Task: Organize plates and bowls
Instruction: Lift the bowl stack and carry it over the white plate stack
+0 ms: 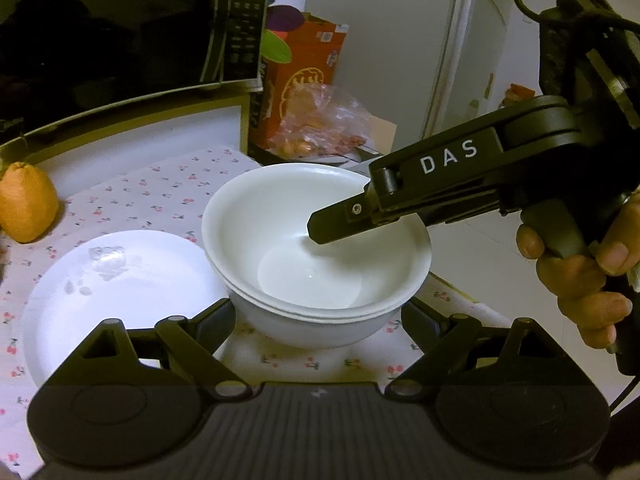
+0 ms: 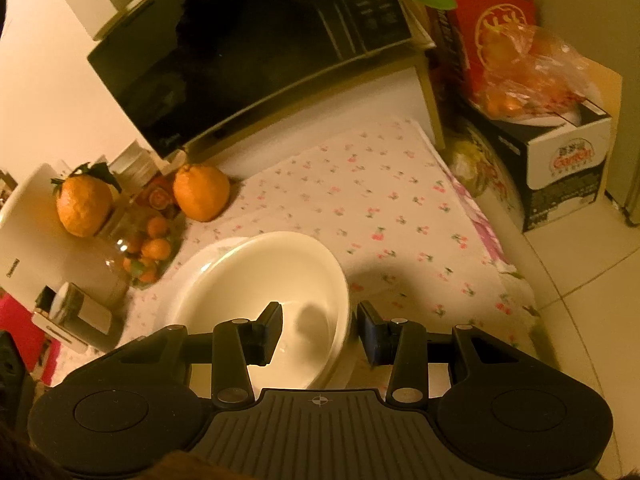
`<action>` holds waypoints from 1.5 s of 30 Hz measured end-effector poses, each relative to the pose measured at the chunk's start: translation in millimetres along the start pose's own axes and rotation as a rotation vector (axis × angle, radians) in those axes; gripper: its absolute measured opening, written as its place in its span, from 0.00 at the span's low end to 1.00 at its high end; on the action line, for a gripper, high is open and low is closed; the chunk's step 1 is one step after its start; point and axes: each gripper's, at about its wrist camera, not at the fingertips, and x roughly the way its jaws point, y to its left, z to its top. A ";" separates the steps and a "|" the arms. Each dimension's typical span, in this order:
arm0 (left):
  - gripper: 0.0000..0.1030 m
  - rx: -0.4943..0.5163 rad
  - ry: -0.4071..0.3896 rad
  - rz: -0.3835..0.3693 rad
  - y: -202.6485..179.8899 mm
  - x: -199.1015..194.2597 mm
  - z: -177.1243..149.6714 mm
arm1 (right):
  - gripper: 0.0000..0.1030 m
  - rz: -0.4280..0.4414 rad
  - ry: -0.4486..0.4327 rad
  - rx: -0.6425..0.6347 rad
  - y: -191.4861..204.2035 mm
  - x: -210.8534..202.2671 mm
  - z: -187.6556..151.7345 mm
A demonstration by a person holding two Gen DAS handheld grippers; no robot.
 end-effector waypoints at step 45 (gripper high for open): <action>0.85 -0.114 0.057 0.180 94.0 -9.7 -19.6 | 0.38 0.109 -0.042 0.107 67.5 96.2 7.8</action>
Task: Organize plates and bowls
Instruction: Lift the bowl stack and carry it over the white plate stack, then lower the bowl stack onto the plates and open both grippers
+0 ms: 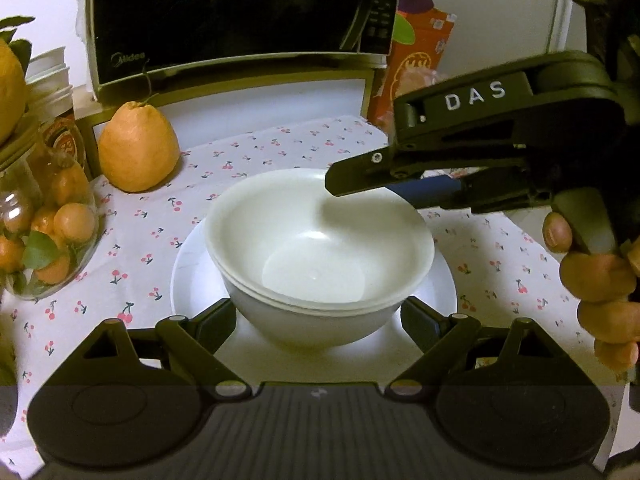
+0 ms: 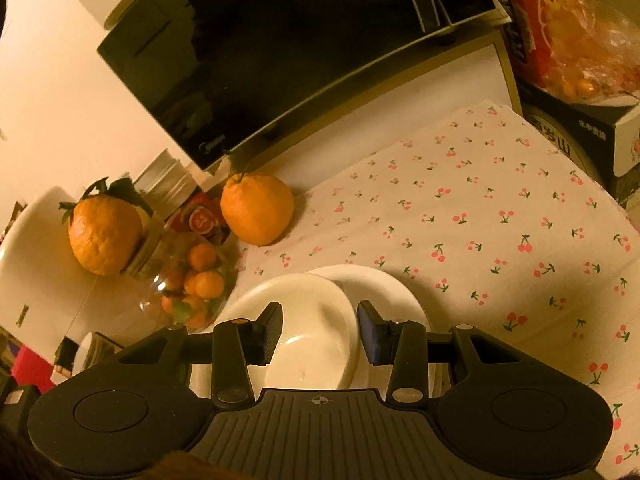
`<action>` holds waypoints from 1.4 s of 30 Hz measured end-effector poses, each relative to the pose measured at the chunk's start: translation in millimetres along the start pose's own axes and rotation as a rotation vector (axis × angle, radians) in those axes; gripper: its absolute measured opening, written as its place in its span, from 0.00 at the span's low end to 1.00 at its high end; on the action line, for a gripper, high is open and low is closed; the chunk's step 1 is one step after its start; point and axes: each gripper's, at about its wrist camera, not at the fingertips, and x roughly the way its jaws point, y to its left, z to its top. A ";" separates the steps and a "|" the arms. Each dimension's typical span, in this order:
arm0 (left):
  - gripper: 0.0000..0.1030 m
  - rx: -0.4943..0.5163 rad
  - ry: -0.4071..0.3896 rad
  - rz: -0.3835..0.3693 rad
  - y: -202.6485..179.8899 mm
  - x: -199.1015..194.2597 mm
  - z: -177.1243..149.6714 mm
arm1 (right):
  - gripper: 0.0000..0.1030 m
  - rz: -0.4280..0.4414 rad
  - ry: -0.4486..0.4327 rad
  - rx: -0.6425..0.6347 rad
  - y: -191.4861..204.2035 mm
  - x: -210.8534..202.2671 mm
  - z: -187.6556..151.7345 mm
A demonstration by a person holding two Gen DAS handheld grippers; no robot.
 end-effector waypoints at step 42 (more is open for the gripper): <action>1.00 -0.043 -0.020 0.034 -15.3 -24.4 -1.8 | 0.85 -0.072 -0.040 0.029 -14.7 -39.5 2.7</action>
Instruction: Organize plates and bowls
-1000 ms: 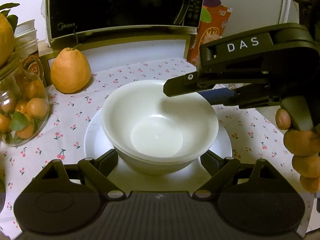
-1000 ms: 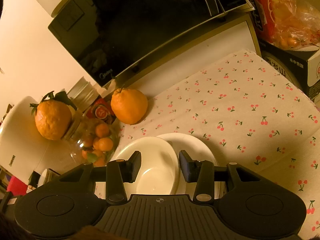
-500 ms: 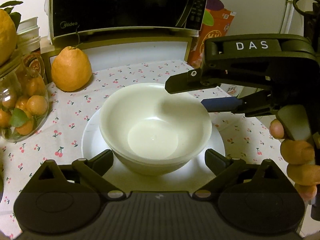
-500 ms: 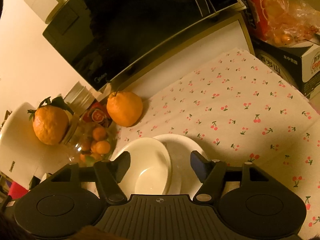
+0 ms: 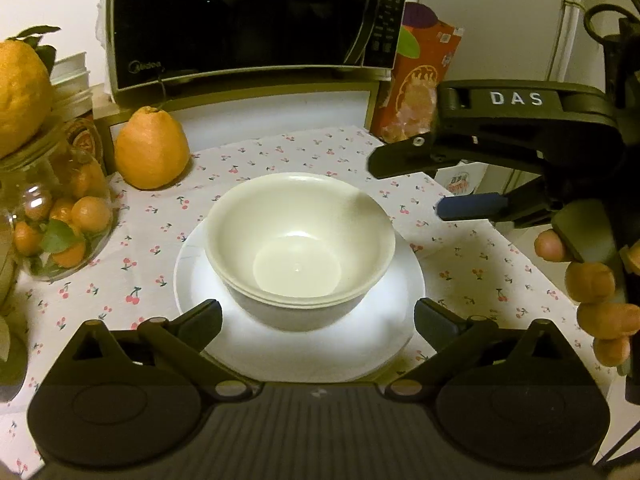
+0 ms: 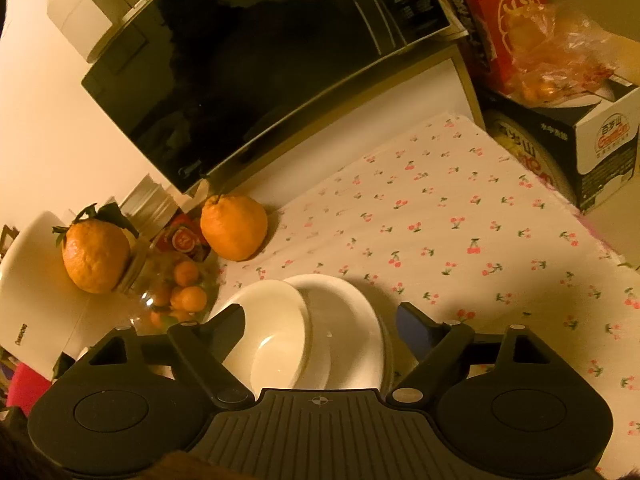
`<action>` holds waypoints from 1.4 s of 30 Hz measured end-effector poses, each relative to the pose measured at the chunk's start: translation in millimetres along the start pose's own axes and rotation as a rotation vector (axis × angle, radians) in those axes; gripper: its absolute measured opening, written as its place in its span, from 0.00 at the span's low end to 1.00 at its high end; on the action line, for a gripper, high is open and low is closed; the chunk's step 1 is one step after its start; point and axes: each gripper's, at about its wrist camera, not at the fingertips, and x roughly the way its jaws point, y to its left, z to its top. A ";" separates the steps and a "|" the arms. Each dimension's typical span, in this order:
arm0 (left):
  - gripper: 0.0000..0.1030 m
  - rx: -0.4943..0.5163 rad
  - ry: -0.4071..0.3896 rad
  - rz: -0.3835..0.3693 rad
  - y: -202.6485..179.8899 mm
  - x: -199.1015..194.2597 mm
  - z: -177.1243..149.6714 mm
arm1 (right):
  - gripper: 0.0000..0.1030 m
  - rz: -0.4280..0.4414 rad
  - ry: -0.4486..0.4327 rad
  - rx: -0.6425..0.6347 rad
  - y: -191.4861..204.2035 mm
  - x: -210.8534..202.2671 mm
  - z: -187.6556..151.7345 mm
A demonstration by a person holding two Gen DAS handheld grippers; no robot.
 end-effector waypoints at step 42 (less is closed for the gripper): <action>1.00 -0.194 0.102 0.375 -17.9 -64.4 -15.0 | 0.96 -0.162 0.143 -0.353 35.4 -67.4 -58.0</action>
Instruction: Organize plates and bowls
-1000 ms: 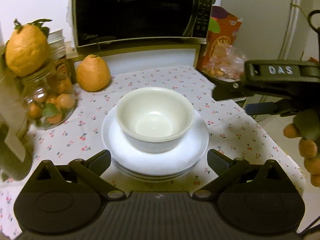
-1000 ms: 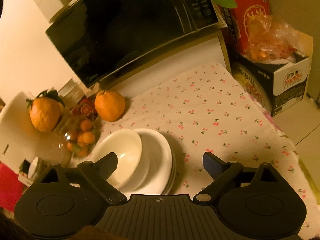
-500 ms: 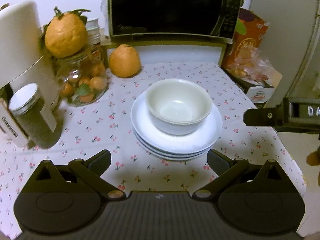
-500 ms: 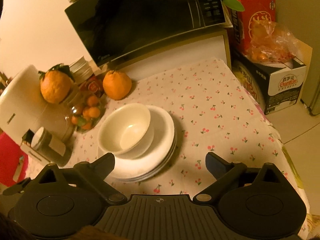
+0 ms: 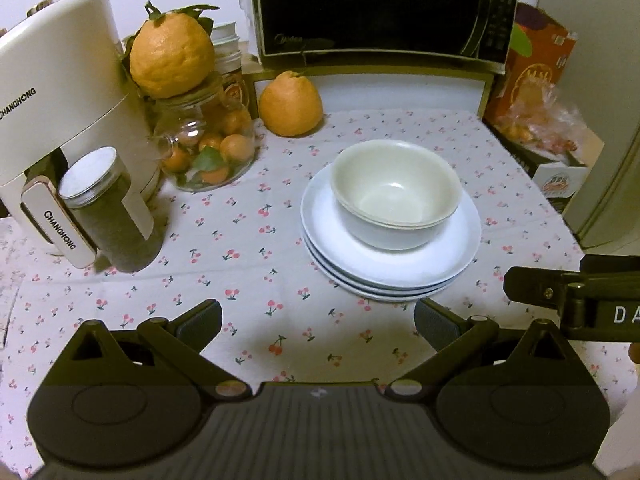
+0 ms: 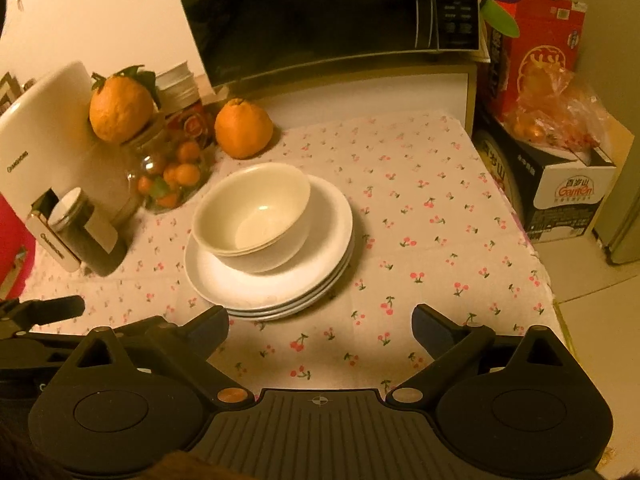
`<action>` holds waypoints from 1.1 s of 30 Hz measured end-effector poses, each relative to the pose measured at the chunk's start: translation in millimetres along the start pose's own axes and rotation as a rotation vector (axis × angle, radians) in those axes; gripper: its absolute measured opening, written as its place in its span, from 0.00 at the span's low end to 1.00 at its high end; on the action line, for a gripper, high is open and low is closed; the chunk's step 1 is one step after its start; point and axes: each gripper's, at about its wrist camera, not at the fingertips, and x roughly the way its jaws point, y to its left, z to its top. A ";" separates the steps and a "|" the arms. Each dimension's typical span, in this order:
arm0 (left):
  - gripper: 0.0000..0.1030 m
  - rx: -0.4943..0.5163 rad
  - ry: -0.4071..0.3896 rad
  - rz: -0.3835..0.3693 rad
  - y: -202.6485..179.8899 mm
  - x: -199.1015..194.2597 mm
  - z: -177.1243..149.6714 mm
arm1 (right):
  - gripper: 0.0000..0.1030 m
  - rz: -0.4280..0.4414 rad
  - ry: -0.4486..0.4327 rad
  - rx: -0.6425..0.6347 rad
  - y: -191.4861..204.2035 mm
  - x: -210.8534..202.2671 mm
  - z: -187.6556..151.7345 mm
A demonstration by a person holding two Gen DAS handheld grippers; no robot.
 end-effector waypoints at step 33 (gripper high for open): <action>1.00 -0.040 0.047 0.069 6.8 3.4 0.2 | 0.99 -0.023 0.024 -0.012 3.4 3.6 1.3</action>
